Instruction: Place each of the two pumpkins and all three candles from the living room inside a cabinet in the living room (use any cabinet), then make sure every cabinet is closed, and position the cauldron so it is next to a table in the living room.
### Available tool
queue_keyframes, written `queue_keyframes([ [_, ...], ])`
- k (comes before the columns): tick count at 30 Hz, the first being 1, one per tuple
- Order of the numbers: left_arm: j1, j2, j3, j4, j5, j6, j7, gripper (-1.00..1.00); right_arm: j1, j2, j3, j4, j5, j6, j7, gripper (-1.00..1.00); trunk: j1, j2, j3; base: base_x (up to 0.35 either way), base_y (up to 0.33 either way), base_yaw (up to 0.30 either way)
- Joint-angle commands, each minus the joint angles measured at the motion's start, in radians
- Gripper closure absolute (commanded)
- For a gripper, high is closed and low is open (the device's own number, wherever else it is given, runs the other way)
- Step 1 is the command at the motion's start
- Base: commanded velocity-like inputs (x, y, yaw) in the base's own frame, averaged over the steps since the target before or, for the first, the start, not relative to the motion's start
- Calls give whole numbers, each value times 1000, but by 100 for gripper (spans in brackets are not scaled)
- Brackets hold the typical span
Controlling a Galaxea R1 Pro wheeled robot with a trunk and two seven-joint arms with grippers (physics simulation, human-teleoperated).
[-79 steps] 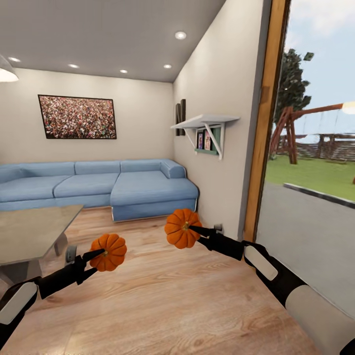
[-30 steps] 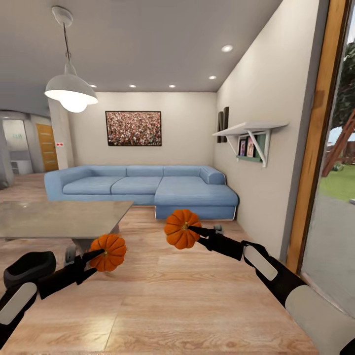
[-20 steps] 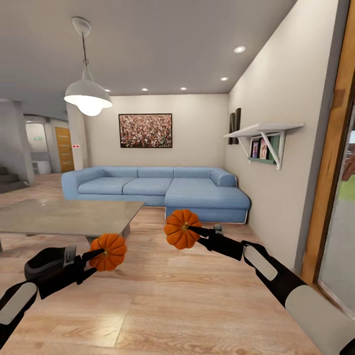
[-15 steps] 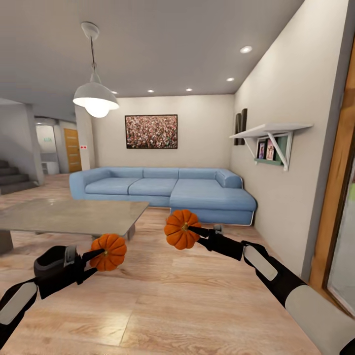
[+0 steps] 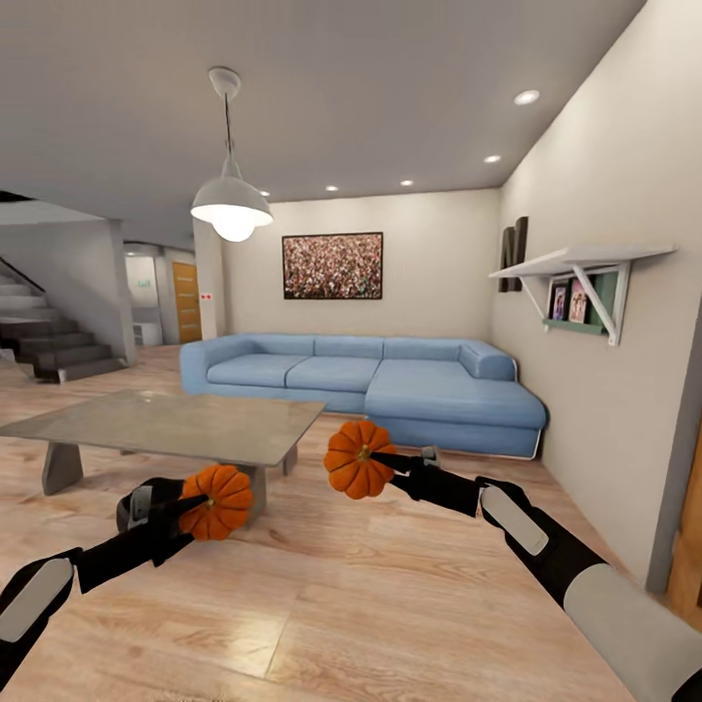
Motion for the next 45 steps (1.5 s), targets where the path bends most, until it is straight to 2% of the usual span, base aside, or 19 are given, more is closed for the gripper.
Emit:
queue_keyframes([
  [1,-1,1,-2,1,5,4,-2,100,-1,-1,3,0,-10,4,-5,100,0,-1,0,0,0,227],
  [18,-1,1,9,3,7,3,-2,100,-1,0,3,0,-9,2,-14,100,0,-1,18,-2,0,220],
  [27,-1,1,10,8,9,3,-2,100,-1,-3,0,-2,-8,-3,-70,100,0,-1,20,-88,31,80],
  [45,-1,0,10,4,11,1,-1,100,-1,-1,2,-3,-7,2,-76,100,0,-1,30,-8,4,264],
])
